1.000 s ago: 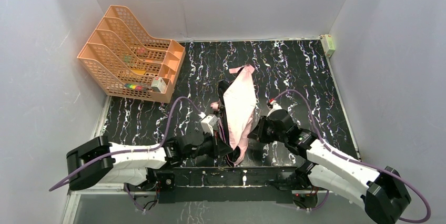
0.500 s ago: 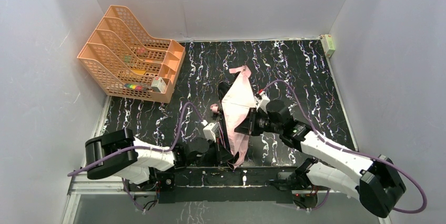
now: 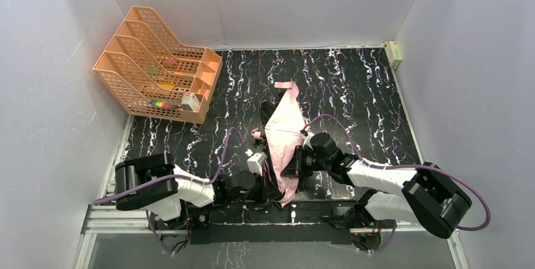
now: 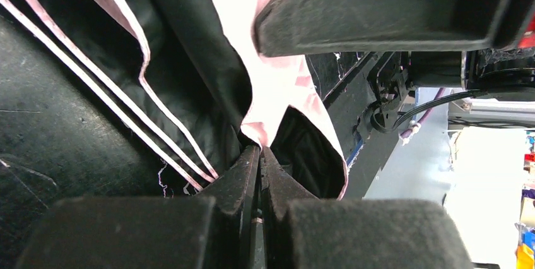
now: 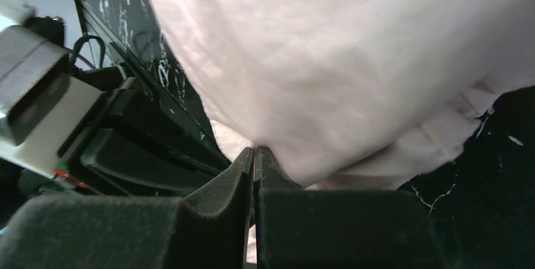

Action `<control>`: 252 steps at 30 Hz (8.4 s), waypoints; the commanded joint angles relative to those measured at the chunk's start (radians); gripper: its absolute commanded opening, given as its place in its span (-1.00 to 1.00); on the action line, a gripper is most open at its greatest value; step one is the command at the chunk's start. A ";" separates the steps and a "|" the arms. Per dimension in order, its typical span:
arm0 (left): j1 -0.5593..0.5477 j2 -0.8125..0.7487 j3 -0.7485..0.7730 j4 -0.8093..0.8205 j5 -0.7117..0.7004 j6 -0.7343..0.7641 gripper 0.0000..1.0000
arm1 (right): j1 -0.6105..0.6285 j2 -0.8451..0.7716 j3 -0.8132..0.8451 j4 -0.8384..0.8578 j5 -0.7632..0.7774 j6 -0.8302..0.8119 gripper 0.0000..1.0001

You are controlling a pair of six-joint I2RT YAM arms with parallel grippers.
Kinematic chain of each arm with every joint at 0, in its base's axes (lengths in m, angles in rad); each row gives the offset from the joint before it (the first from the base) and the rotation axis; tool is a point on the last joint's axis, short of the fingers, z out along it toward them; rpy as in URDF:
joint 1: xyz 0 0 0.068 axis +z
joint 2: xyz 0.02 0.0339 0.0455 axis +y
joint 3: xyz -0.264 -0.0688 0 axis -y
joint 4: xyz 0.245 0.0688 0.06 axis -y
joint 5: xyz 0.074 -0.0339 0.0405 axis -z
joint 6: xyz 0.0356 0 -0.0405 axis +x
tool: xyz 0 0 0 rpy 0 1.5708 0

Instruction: Put away the umbrella

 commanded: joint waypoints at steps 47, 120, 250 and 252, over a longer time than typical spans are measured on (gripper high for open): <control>0.755 0.630 1.555 -1.218 0.510 0.386 0.63 | 0.022 0.024 -0.091 -0.166 0.263 -0.081 -0.75; 0.045 -0.265 0.073 -0.228 -0.072 0.120 -1.00 | 0.022 -0.587 0.170 -0.800 0.529 -0.037 -0.37; 0.666 0.576 1.521 -1.365 0.476 0.492 -0.09 | 0.327 0.052 -0.033 -0.296 0.473 0.004 -0.48; 0.667 0.579 1.527 -1.368 0.477 0.495 -0.27 | 0.327 0.054 -0.032 -0.295 0.472 0.005 -0.48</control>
